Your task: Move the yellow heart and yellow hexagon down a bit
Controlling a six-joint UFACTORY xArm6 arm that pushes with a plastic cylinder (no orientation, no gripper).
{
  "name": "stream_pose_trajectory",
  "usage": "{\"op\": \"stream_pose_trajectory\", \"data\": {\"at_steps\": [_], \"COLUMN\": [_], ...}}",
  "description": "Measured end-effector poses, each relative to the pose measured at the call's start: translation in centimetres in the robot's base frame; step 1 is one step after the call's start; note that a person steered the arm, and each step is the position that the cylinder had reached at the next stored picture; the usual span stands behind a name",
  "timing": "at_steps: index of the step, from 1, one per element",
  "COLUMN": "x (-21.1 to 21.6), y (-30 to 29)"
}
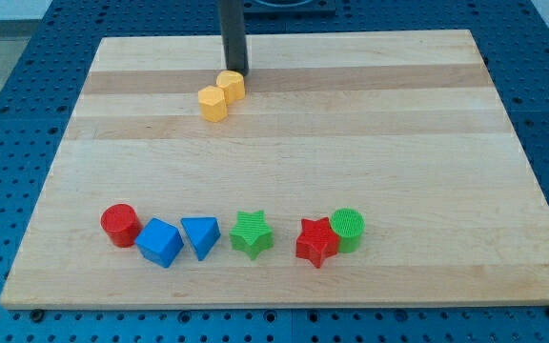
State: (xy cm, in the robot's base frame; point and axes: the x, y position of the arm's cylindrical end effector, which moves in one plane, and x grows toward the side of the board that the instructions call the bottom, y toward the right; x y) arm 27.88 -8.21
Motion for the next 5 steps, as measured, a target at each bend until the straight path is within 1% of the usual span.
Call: {"op": "stream_pose_trajectory", "data": {"at_steps": [1,5], "x": [0.4,6.1], "y": [0.0,-0.3]}}
